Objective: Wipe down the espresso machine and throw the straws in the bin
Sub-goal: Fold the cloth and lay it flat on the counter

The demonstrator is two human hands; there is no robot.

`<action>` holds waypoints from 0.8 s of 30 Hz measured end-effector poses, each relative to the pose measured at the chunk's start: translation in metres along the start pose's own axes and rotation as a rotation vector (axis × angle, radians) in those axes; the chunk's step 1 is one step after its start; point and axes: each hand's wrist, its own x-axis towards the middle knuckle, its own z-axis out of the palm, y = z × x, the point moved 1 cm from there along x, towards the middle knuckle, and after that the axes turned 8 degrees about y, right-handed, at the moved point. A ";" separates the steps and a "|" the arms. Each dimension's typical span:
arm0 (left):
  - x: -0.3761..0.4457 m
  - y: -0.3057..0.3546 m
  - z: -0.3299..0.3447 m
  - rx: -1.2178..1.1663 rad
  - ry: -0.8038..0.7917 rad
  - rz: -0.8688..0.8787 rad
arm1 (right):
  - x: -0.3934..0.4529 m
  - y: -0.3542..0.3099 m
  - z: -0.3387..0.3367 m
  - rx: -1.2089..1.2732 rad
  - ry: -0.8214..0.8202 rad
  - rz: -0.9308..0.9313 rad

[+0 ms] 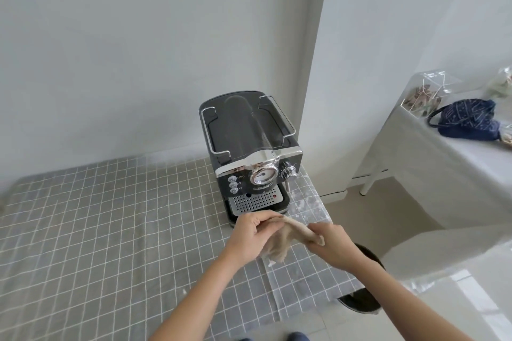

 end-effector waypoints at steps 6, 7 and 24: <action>0.002 -0.017 -0.009 0.005 0.117 -0.104 | 0.000 0.021 -0.008 0.143 0.068 -0.068; 0.002 -0.021 -0.008 0.026 0.115 -0.129 | 0.001 0.023 -0.010 0.114 -0.001 -0.073; -0.043 -0.082 0.071 0.507 -0.339 -0.165 | -0.028 0.106 0.025 -0.247 -0.169 -0.053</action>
